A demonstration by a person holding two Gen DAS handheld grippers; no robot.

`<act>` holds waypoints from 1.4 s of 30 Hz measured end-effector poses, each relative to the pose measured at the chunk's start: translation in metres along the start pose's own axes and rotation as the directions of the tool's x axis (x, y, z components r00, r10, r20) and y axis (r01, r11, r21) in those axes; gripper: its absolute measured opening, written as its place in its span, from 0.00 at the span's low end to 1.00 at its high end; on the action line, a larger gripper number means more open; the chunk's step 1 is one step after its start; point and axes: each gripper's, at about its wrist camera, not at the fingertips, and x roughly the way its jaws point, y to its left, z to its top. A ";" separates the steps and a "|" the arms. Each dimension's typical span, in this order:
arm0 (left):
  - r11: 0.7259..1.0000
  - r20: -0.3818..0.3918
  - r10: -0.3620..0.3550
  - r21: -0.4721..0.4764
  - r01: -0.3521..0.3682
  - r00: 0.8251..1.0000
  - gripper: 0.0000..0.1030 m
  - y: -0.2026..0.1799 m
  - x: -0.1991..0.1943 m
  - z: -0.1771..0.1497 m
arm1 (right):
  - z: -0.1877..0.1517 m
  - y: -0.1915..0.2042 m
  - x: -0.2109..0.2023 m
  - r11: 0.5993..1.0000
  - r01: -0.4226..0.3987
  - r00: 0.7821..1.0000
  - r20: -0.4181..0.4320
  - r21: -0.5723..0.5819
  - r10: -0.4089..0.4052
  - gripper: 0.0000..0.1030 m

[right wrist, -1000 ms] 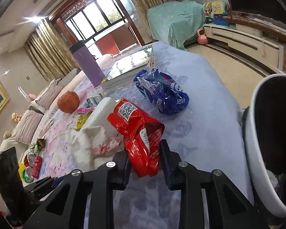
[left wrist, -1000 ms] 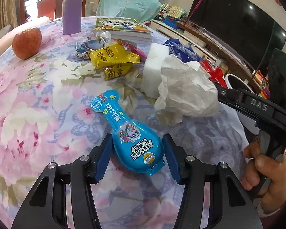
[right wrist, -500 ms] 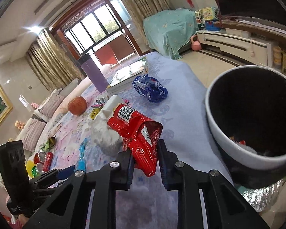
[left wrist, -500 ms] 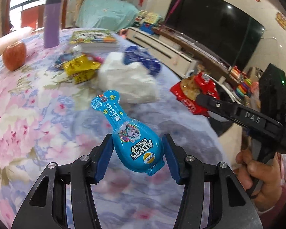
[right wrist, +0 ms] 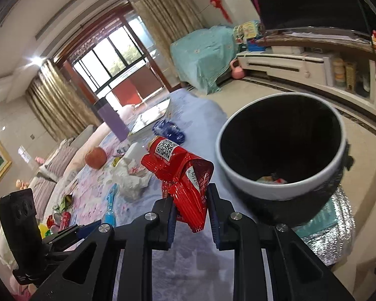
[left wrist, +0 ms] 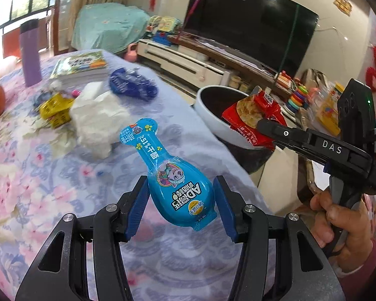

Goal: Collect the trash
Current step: 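Grasp the blue candy package with the left tool while the right grasps the red snack bag, then carry the blue candy package and red snack bag over the trash bin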

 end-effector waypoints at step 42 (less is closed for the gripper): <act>0.979 -0.046 -0.081 0.183 0.088 0.996 0.50 -0.097 0.087 0.083 | 0.050 -0.087 -0.027 0.988 0.118 0.989 0.076 0.096 -0.126 0.22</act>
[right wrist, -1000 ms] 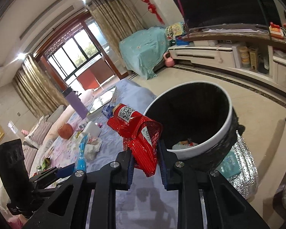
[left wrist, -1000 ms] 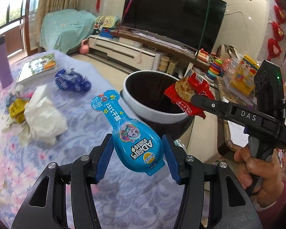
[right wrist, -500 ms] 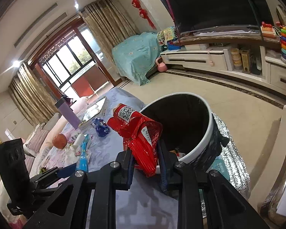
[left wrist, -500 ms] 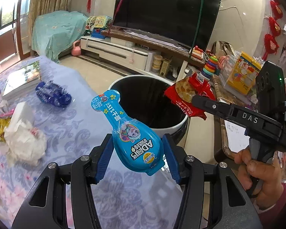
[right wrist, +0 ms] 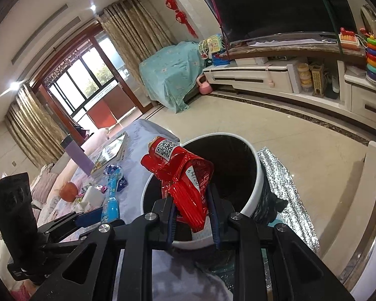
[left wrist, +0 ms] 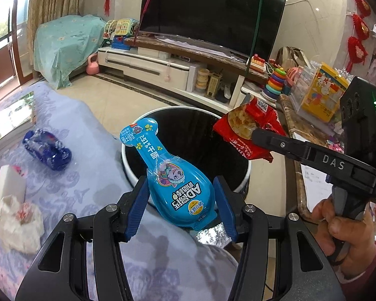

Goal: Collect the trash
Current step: 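Carry the blue candy package and red snack bag over the trash bin, then open both tools to drop the candy package and red bag into the bin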

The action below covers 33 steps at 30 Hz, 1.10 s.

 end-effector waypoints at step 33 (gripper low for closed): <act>1.000 -0.088 0.022 0.002 -0.022 0.996 0.72 0.006 0.049 0.024 | 0.025 -0.022 0.035 0.999 0.023 0.997 -0.074 0.028 -0.021 0.57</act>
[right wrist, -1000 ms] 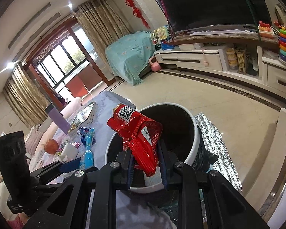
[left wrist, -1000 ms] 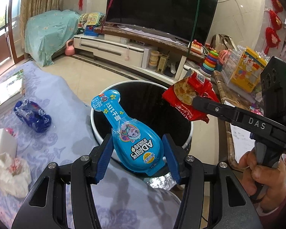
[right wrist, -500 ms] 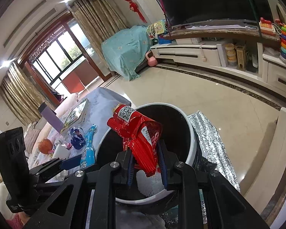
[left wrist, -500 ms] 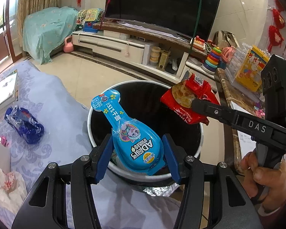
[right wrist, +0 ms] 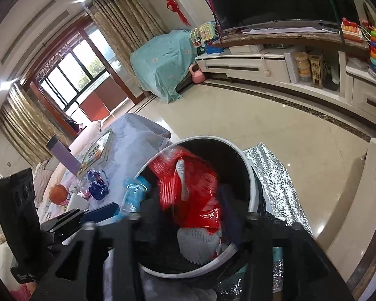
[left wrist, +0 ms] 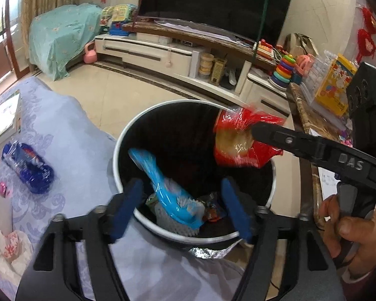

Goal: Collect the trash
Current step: 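Open both tools to drop the candy package and red bag into the bin, then move both open tools back to the trash on the table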

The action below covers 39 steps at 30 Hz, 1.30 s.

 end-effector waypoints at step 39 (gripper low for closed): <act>0.916 0.071 0.155 -0.384 -0.116 0.985 0.77 0.132 -0.131 -0.160 | -0.083 0.117 0.007 0.985 -0.145 0.989 -0.043 -0.092 0.142 0.86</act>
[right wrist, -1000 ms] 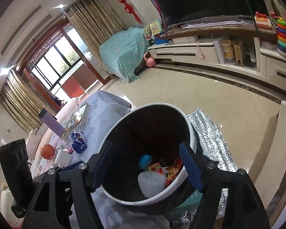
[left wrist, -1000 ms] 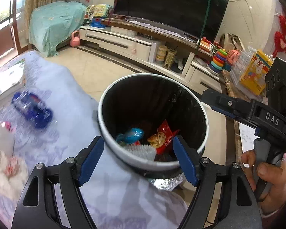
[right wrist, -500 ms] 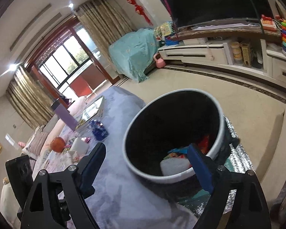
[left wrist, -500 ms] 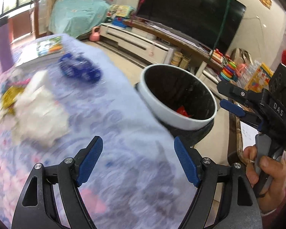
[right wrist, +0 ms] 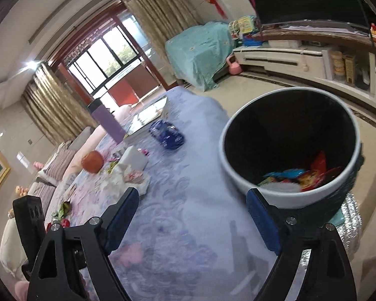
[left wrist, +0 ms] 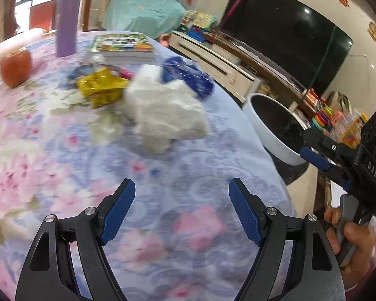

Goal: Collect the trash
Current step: 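Move both open tools back to the trash on the table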

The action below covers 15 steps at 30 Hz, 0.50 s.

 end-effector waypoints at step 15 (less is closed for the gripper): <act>0.989 0.017 0.079 -0.123 -0.077 0.997 0.77 0.078 -0.019 -0.003 | -0.023 0.057 0.038 0.992 -0.085 0.993 -0.087 -0.093 0.077 0.87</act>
